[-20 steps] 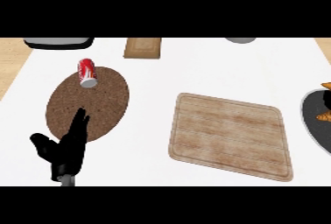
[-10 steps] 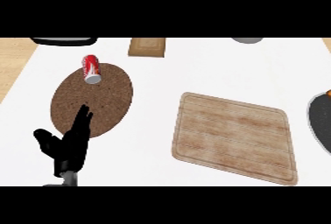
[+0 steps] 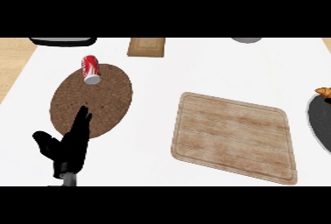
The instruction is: Pick the croissant from the cutting board and place it in the pan
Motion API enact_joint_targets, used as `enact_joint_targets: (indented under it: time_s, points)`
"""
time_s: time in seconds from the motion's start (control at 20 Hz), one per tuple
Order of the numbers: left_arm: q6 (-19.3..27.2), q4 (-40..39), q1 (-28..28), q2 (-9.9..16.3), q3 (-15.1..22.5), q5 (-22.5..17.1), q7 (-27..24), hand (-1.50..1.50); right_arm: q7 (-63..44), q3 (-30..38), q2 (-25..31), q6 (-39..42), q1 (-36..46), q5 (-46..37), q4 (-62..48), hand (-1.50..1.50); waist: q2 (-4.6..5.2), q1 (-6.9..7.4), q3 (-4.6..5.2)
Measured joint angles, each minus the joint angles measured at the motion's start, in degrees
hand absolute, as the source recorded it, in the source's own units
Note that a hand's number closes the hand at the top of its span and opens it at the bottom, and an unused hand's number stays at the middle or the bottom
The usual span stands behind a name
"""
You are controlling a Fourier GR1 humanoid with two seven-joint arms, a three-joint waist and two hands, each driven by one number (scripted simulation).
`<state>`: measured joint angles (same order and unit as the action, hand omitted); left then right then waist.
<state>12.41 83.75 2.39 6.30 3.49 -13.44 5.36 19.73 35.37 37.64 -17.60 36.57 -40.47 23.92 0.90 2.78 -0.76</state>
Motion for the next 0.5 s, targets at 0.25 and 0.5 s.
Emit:
enact_joint_targets:
  time_s: [0.25,0.5]
  points:
    - [0.47,0.38,0.5,-0.04,-0.13,0.27,0.39,0.0,6.74,7.72,1.74,8.1,1.79,9.55,-3.01,-1.5,-0.15,-0.7,0.0]
    - [0.66,0.66,1.4,-0.34,-0.46,0.37,-0.4,0.0,10.51,13.97,6.03,20.07,0.31,17.15,-6.86,-1.5,-0.43,-1.48,0.08]
